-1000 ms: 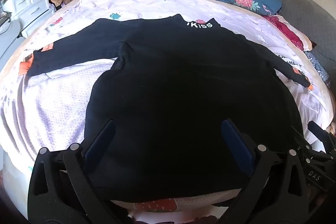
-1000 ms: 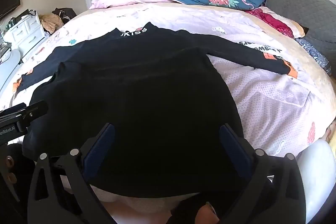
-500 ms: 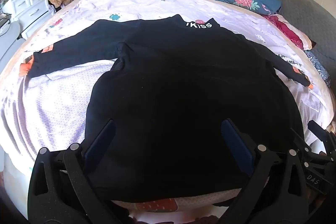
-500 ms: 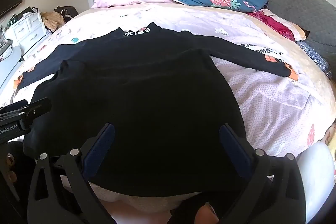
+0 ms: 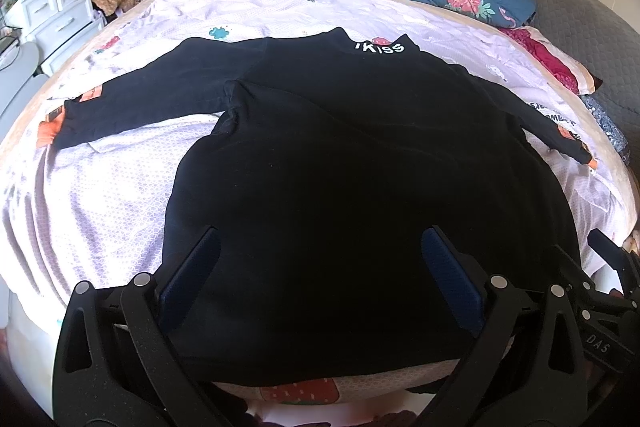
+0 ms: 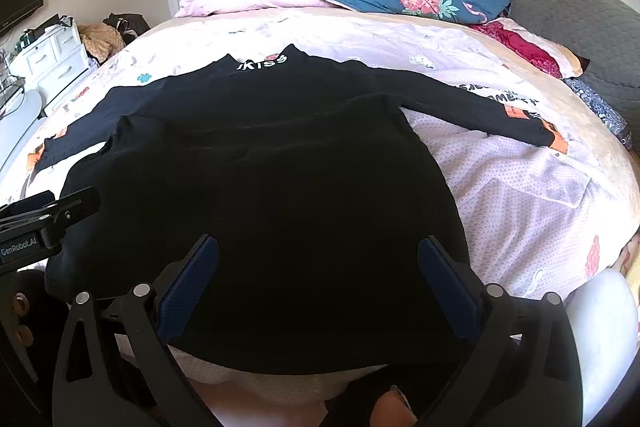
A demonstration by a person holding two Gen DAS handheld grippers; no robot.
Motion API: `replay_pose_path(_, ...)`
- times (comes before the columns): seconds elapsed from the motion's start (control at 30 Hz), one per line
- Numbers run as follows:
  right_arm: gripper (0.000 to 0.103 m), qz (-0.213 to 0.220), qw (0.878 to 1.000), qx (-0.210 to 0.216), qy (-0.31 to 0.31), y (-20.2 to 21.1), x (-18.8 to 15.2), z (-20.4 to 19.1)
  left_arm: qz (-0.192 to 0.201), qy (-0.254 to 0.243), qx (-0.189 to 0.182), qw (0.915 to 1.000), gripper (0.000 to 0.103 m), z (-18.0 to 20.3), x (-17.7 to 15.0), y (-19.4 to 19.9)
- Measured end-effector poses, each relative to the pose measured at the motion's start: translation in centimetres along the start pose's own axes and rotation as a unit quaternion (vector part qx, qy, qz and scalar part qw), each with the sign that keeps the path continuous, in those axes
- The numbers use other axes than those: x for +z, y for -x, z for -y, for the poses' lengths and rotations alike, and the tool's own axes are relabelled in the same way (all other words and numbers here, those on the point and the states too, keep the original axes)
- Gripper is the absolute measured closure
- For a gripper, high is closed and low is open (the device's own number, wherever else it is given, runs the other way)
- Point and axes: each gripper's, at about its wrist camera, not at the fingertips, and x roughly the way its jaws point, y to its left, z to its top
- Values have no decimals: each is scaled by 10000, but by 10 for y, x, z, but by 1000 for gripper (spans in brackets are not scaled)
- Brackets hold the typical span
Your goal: Fold small clothes
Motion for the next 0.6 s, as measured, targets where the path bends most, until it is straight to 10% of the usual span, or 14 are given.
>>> replay_pose_path(0.6,4,5,10000,-6,-35,2,-1,0,-15,7,12,10000,9,1,-1,0)
